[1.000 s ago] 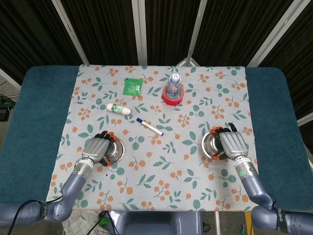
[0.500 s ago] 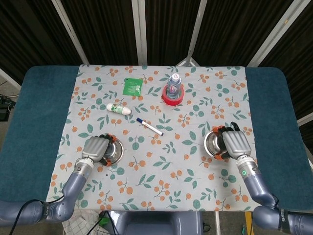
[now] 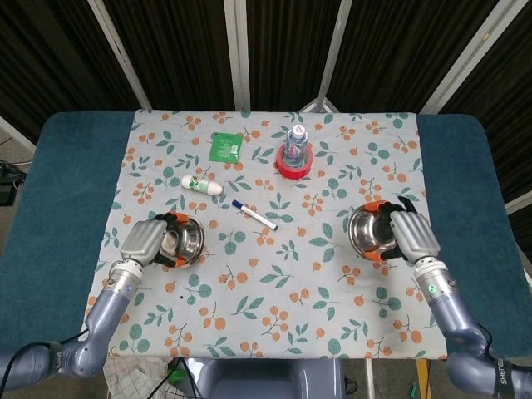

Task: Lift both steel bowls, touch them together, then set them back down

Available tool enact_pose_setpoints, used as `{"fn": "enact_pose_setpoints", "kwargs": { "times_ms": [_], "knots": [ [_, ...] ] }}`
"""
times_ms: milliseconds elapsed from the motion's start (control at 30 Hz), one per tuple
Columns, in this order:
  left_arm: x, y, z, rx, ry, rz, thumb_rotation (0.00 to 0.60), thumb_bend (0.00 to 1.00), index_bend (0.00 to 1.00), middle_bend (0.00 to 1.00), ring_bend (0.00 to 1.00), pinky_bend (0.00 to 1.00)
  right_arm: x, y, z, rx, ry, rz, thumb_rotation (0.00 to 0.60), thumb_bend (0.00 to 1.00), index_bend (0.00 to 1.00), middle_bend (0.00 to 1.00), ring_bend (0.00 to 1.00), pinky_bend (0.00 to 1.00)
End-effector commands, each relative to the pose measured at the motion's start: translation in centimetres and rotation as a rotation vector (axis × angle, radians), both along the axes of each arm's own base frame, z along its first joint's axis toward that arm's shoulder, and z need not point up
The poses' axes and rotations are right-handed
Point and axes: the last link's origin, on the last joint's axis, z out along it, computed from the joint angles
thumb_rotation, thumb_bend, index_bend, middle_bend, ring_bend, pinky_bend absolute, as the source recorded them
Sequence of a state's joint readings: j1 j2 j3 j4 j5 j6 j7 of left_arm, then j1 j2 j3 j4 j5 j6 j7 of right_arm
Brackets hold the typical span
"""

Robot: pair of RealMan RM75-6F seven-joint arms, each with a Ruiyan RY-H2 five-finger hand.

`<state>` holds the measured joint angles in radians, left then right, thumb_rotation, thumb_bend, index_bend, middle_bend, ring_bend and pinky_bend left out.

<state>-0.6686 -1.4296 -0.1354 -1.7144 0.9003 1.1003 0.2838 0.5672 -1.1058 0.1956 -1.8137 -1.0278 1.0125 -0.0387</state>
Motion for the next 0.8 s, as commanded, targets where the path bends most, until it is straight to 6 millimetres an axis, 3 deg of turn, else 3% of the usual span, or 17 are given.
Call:
{"fn": "enact_pose_setpoints", "kwargs": {
  "times_ms": [33, 433, 567, 800],
  "knots": [
    [-0.3, 0.2, 2.2, 0.071, -0.288, -0.033, 0.6, 0.05, 0.35, 0.25, 0.23, 0.39, 0.8, -0.2, 1.4, 0.021, -0.165, 0.052, 0.6, 0.02, 0.38, 0.26, 0.4, 0.01],
    [1.0, -0.2, 2.9, 0.046, -0.859, -0.082, 0.6, 0.05, 0.35, 0.23, 0.2, 0.39, 2.4, -0.6, 0.9, 0.179, -0.692, 0.102, 0.6, 0.02, 0.4, 0.26, 0.4, 0.01],
    [1.3, 0.0, 2.4, 0.11, -0.924, -0.149, 0.6, 0.05, 0.35, 0.22, 0.2, 0.39, 3.4, -0.5, 0.2, 0.251, -0.881, 0.086, 0.6, 0.02, 0.42, 0.26, 0.4, 0.01],
    [2.4, -0.6, -0.1, 0.178, -0.932, -0.278, 0.6, 0.05, 0.35, 0.22, 0.2, 0.39, 5.0, -0.3, -1.9, 0.289, -0.969, 0.106, 0.6, 0.02, 0.42, 0.26, 0.4, 0.01]
  ]
}}
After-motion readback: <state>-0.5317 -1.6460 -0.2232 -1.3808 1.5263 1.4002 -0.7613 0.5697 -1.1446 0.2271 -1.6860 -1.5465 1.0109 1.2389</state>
